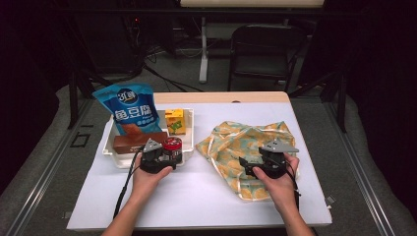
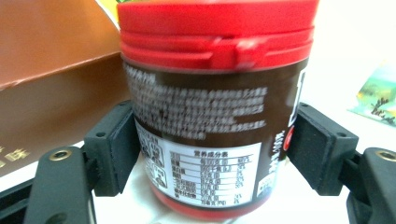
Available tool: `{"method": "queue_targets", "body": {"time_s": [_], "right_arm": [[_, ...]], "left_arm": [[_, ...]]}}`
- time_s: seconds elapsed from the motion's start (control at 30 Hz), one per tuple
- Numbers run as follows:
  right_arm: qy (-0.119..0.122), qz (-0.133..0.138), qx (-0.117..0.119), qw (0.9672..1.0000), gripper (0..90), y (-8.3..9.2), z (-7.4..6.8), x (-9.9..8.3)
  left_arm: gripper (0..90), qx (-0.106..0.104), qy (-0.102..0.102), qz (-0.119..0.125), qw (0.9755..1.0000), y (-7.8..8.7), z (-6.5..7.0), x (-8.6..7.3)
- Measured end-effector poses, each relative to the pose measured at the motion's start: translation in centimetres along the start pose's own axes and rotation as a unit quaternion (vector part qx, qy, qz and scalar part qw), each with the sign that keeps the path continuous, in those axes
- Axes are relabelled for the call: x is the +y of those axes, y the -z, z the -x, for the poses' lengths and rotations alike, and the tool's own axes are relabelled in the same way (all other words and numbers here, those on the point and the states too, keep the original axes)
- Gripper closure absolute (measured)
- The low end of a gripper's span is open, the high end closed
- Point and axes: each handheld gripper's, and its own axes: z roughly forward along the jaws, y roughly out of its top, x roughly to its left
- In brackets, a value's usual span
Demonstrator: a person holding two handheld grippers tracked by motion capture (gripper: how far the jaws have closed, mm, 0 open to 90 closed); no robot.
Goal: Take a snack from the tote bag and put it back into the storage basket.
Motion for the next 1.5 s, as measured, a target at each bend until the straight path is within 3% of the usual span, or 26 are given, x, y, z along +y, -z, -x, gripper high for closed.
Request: {"method": "queue_targets", "body": {"time_s": [0.13,0.33,0.47,0.63,0.73,0.8,1.07,1.23,1.5], "right_arm": [[-0.001,0.001,0.001,1.0,14.6,0.0,0.2,0.0],[-0.005,0.004,-0.001,1.0,14.6,0.2,0.3,0.0],[-0.003,0.001,-0.003,1.0,14.6,0.2,0.4,0.0],[-0.001,0.002,-0.004,1.0,14.6,0.2,0.3,0.0],[-0.002,0.002,-0.002,1.0,14.6,0.1,0.2,-0.1],[-0.003,0.002,-0.005,1.0,14.6,0.0,0.2,-0.1],[-0.003,-0.002,-0.006,1.0,14.7,-0.1,0.2,-0.3],[0.002,-0.007,-0.005,1.0,14.7,-0.2,0.2,-0.3],[-0.001,-0.005,-0.006,1.0,14.8,-0.2,0.3,-0.4]], "left_arm": [[22.6,-0.003,0.002,0.006,1.0,1.3,0.0,0.0],[24.2,0.016,0.007,0.027,0.9995,3.9,0.4,-0.1],[42.1,0.031,0.011,0.053,0.998,5.6,0.8,0.2],[74.4,-0.002,0.009,0.089,0.996,6.3,1.4,0.6],[84.2,-0.007,-0.001,0.088,0.9961,6.1,2.0,1.1],[85.5,0.017,-0.002,0.087,0.9961,5.8,2.0,1.4],[87.0,0.024,0.014,0.068,0.9973,5.1,0.9,1.1],[87.7,0.027,0.042,0.053,0.9974,4.5,-0.2,0.8],[89.0,0.054,0.09,0.052,0.993,3.9,-1.1,0.9]]}}
